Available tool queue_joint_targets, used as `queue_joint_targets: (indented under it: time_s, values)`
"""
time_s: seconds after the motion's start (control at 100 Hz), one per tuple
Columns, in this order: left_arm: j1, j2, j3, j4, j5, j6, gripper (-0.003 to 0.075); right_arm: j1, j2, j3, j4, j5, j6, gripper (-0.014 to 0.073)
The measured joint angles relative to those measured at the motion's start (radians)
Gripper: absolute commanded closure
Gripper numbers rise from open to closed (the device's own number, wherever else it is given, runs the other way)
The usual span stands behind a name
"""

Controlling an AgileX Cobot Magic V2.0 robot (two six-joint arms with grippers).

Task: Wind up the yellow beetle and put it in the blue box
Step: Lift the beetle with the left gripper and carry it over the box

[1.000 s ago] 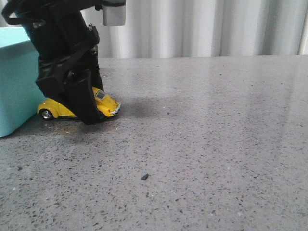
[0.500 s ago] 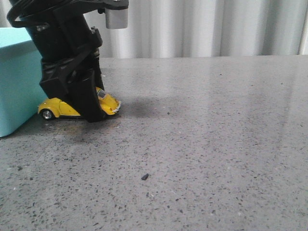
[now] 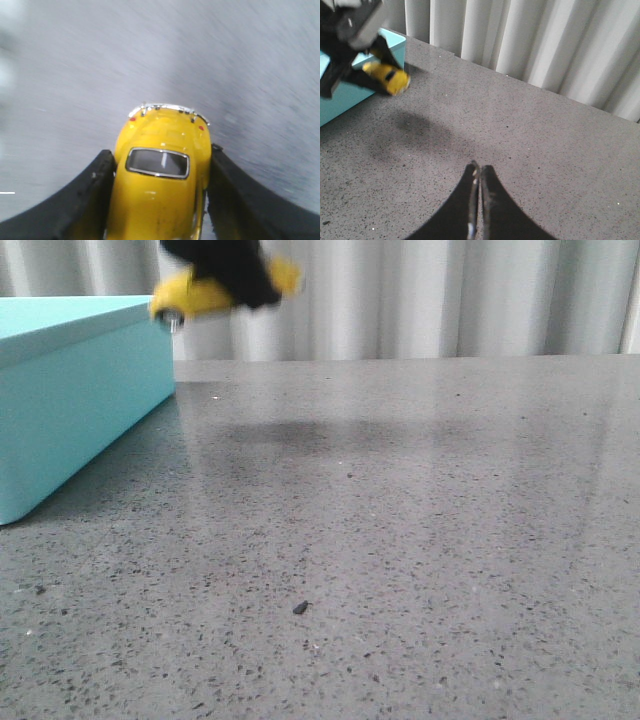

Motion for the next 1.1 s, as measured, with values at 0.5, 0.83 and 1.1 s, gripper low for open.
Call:
queue_joint_targets:
  time_s: [0.5, 0.83, 1.1]
  values:
    - [0.39, -0.067, 0.032, -0.027, 0.023, -0.304, 0.0625, 0.0, 0.0, 0.0, 0.005, 0.0, 0.0, 0.0634]
    - [0.455, -0.059, 0.31, -0.052, -0.035, -0.331, 0.0577, 0.0, 0.0, 0.0, 0.005, 0.0, 0.0, 0.0634]
    - [0.458, -0.046, 0.401, -0.032, -0.09, -0.333, 0.0198, 0.0, 0.0, 0.0, 0.005, 0.0, 0.0, 0.0634]
